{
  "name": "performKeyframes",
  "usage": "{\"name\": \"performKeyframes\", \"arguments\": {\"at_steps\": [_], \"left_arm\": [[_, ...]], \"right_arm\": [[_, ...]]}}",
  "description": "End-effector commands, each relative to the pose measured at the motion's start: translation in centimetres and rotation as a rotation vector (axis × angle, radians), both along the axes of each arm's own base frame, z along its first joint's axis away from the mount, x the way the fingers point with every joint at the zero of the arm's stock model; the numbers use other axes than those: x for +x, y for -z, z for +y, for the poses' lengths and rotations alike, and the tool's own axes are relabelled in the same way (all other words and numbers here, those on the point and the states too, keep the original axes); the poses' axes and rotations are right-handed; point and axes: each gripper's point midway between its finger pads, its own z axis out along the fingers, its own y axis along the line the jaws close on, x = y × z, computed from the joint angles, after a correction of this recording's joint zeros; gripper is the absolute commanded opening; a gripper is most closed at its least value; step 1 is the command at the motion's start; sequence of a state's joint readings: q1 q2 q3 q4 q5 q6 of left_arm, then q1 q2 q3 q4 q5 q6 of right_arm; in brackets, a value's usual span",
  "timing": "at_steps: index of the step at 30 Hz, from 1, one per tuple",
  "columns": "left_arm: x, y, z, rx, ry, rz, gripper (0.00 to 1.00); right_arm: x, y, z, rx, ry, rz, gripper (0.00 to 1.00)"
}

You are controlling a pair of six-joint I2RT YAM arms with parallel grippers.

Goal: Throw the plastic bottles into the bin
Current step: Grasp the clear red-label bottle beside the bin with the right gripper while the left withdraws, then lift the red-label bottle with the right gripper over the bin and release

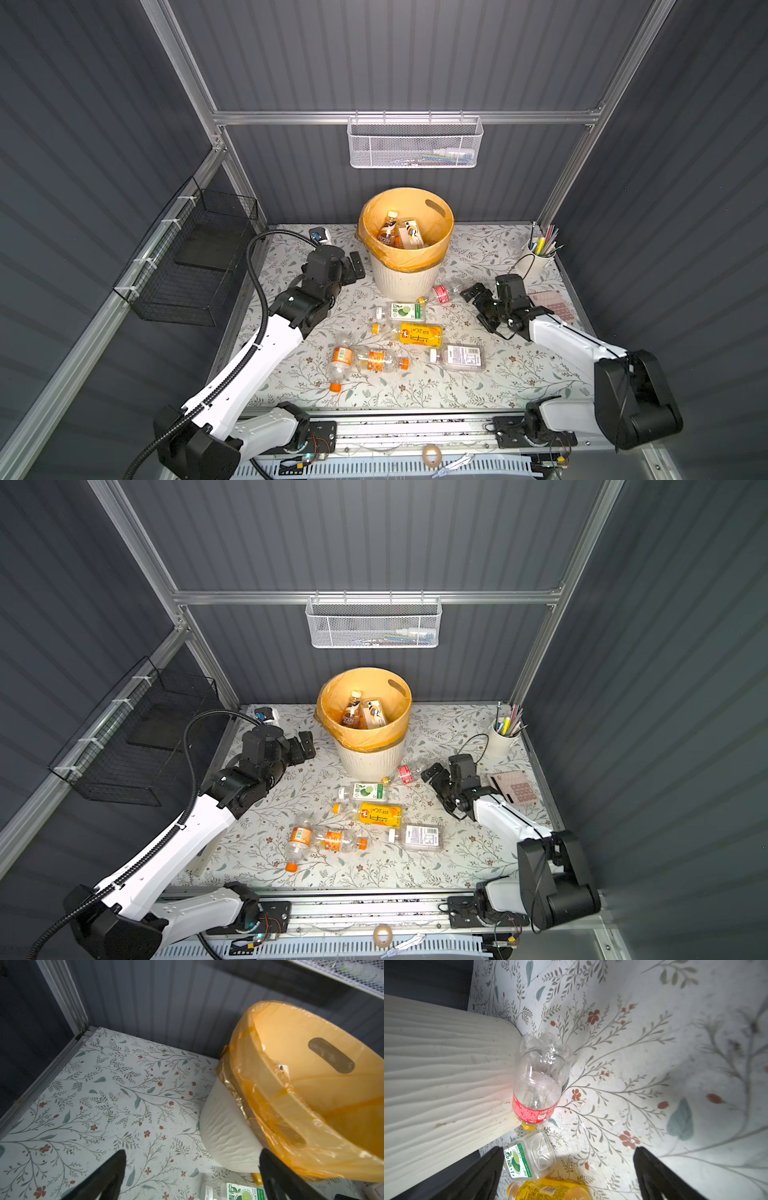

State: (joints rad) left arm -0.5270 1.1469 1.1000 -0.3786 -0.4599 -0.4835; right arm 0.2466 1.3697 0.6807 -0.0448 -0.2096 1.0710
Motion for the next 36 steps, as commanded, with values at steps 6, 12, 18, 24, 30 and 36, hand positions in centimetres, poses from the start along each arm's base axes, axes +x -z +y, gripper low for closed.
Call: {"name": "performKeyframes", "arguments": {"at_steps": [6, 12, 18, 24, 30, 36], "left_arm": [[-1.6, 4.4, 3.7, 0.023, -0.106, 0.123, 1.00], [-1.8, 6.7, 4.7, -0.004, -0.115, 0.193, 1.00], [-2.0, 8.0, 4.9, 0.020, -0.117, 0.240, 1.00], [-2.4, 8.5, 5.3, 0.029, -0.125, 0.249, 1.00], [-2.3, 8.4, 5.3, 0.036, -0.128, 0.252, 1.00], [-2.4, 8.4, 5.6, 0.035, -0.141, 0.245, 1.00]], "right_arm": [[2.9, 0.3, 2.2, 0.003, 0.061, 0.048, 0.99], [3.8, 2.0, 3.0, -0.065, 0.096, 0.203, 0.97], [4.5, 4.1, 3.8, -0.107, 0.084, 0.271, 0.88], [5.1, 4.7, 2.8, -0.173, 0.093, 0.273, 0.78], [5.5, 5.1, 1.7, -0.180, 0.114, 0.286, 0.57], [5.2, 4.3, -1.5, -0.132, 0.183, 0.243, 0.53]]}}
